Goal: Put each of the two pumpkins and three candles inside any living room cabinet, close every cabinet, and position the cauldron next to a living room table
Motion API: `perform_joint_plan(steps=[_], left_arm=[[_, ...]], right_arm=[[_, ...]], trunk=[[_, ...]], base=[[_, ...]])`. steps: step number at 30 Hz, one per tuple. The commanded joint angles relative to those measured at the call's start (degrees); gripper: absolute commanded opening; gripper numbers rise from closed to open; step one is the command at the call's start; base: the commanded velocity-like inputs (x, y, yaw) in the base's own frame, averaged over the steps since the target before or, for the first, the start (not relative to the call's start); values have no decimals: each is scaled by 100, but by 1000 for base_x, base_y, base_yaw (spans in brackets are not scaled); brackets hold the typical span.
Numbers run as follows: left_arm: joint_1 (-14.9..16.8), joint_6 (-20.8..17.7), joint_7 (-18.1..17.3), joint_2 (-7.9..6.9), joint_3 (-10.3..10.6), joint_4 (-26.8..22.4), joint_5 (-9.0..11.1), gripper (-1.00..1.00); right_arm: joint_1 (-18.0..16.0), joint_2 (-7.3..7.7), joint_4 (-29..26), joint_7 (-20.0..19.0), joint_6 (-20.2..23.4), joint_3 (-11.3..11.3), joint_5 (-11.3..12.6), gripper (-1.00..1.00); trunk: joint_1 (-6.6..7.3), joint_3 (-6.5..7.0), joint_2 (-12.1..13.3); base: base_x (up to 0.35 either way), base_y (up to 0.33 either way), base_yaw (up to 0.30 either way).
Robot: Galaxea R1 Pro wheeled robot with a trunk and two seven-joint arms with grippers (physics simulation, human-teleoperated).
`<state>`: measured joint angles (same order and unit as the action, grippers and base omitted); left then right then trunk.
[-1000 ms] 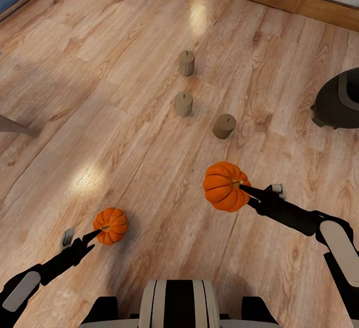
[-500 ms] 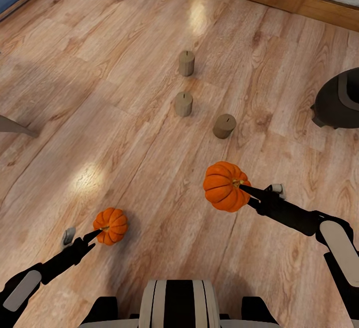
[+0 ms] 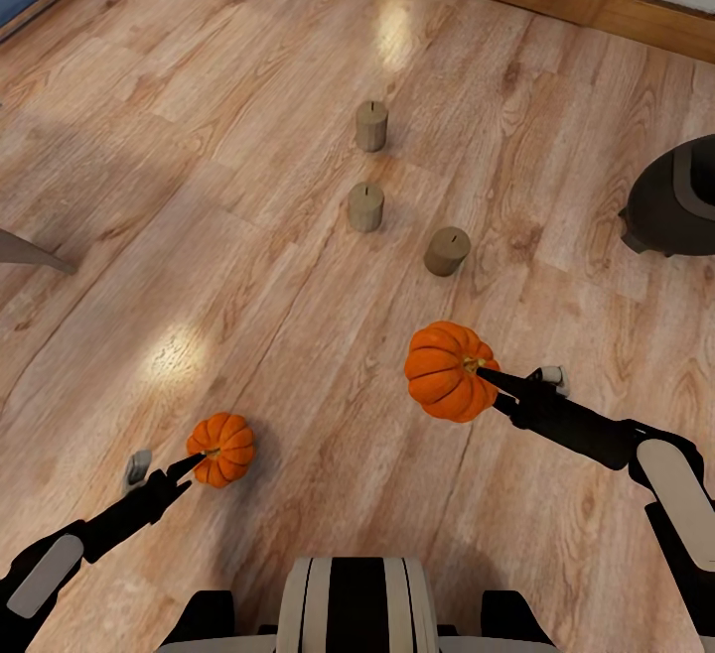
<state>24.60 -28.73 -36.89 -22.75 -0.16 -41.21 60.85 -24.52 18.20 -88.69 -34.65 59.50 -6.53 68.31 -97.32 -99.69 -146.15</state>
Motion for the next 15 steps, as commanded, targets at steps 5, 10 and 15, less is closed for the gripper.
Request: perform_joint_plan(steps=[5, 10, 15], left_arm=[[1, -45, -2, 1, -2, -1, 41, 100], [1, -45, -2, 4, -2, -1, 41, 100], [1, -45, -2, 3, -2, 4, 41, 100]], right_arm=[[-3, -1, 1, -34, 26, -6, -20, -100], [-2, -1, 1, -34, 26, -6, -20, -100], [-6, -1, 1, -34, 26, -6, -20, -100]], trunk=[[1, -3, -1], [1, -3, -1], [1, -3, -1]], base=[[0, 0, 0], [0, 0, 0], [0, -74, 0]])
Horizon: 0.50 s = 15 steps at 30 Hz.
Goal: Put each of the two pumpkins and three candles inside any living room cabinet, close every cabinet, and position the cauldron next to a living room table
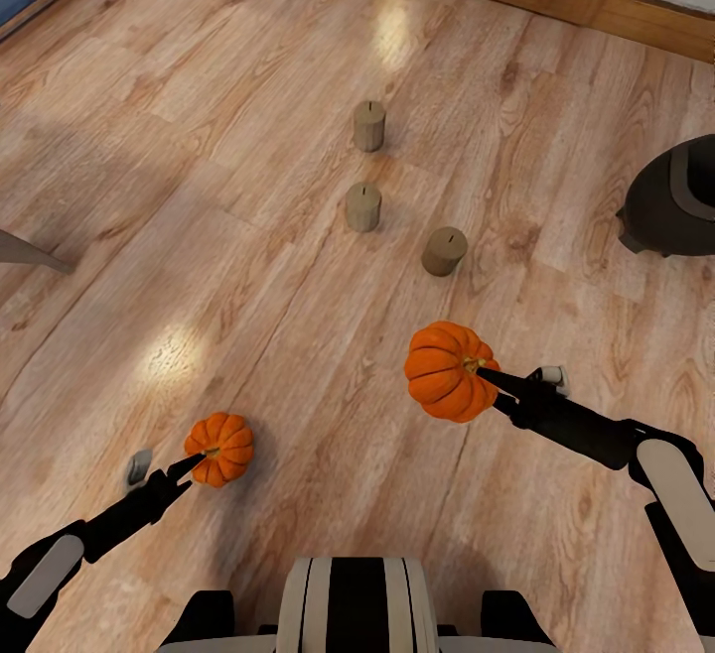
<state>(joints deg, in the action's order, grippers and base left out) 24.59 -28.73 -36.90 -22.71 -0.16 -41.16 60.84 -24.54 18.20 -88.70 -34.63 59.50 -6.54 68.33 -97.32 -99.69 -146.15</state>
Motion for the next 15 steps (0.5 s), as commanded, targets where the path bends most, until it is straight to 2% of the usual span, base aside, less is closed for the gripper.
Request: perform_joint_plan(steps=[1, 9, 15], left_arm=[[-1, -45, -1, -1, -2, 1, 42, 100], [0, -45, -1, 3, -2, 3, 42, 100], [0, -41, -1, 4, -2, 3, 41, 100]], right_arm=[[-3, -1, 2, -35, 26, -6, -21, -100], [0, -1, 2, -35, 26, -6, -21, -100], [2, -1, 2, -35, 26, -7, -21, -100]], trunk=[[1, -3, -1], [1, -3, -1], [1, -3, -1]], base=[[0, -58, 0], [8, -13, 0], [86, -91, 0]])
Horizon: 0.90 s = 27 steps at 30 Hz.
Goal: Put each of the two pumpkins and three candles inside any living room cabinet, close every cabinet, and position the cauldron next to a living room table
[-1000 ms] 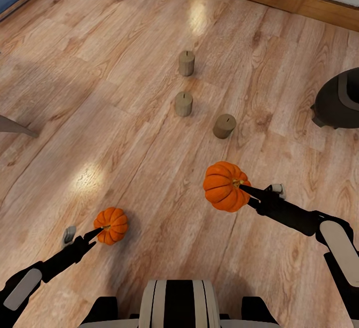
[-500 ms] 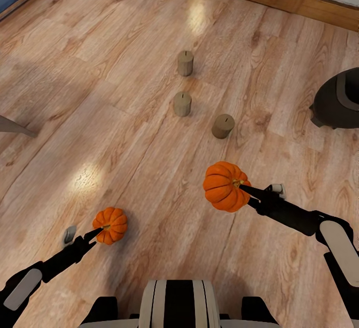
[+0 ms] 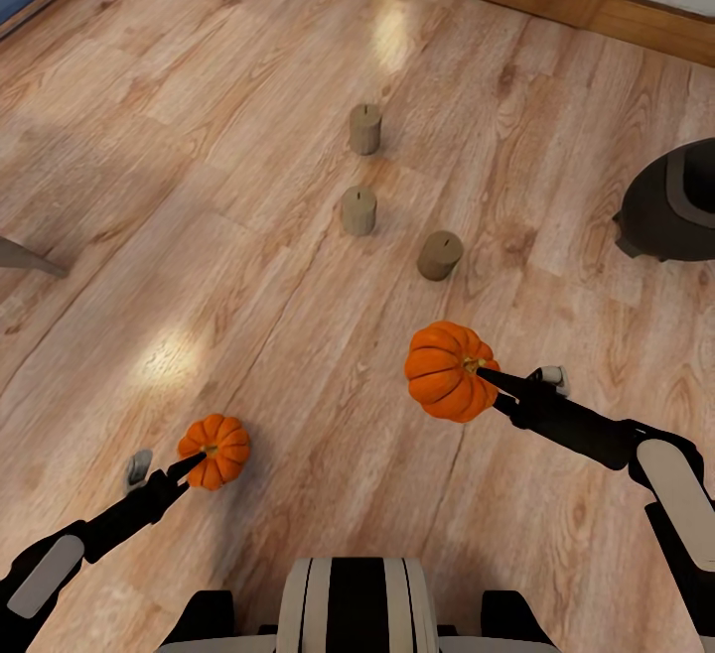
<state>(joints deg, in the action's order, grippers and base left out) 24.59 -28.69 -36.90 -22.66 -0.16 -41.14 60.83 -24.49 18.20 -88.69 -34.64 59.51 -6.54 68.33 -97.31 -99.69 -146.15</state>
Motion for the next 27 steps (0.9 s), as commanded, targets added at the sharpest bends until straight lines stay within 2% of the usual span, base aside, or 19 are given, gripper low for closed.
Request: perform_joint_plan(steps=[1, 12, 27], left_arm=[[2, -46, -2, -1, -2, 1, 42, 100], [1, -41, 1, 0, 7, 1, 40, 100], [-2, -47, -2, -1, 7, 1, 43, 100]], right_arm=[[-5, -1, 1, -34, 26, -7, -22, -100], [-8, -1, 1, -34, 26, -5, -22, -100], [-6, -1, 1, -34, 26, -5, -23, -100]], trunk=[[0, -3, -1], [0, -3, -1], [0, -3, -1]], base=[[19, -24, 0], [2, -75, 0], [0, -5, 0]])
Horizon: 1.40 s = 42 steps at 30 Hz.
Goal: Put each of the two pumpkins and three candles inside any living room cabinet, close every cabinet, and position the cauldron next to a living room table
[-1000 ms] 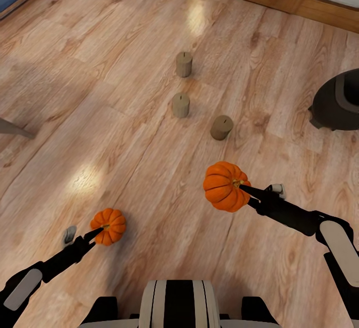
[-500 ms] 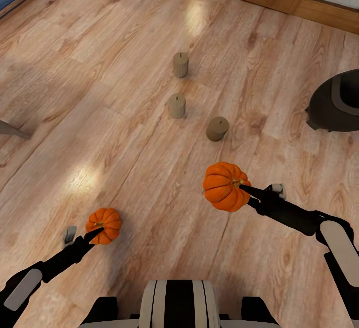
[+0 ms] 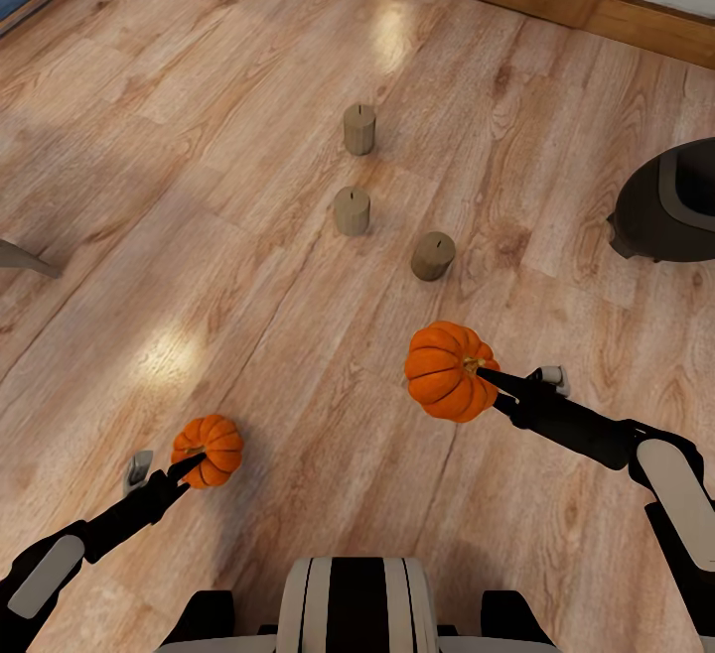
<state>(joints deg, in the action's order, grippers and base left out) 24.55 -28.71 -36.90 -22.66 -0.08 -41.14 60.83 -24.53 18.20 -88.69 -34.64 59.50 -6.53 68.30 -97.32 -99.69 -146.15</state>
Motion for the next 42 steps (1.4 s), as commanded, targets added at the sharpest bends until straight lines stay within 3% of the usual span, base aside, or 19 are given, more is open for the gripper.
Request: perform_joint_plan(steps=[1, 42], left_arm=[[2, -46, -2, -1, -1, 1, 43, 100], [5, -45, 1, -1, -2, 1, 43, 100]], right_arm=[[-2, 0, 1, -34, 27, -6, -21, -100], [0, 0, 1, -34, 27, -8, -18, -100]], trunk=[[1, -3, -1], [1, -3, -1]], base=[[0, 0, 0], [42, 1, 0]])
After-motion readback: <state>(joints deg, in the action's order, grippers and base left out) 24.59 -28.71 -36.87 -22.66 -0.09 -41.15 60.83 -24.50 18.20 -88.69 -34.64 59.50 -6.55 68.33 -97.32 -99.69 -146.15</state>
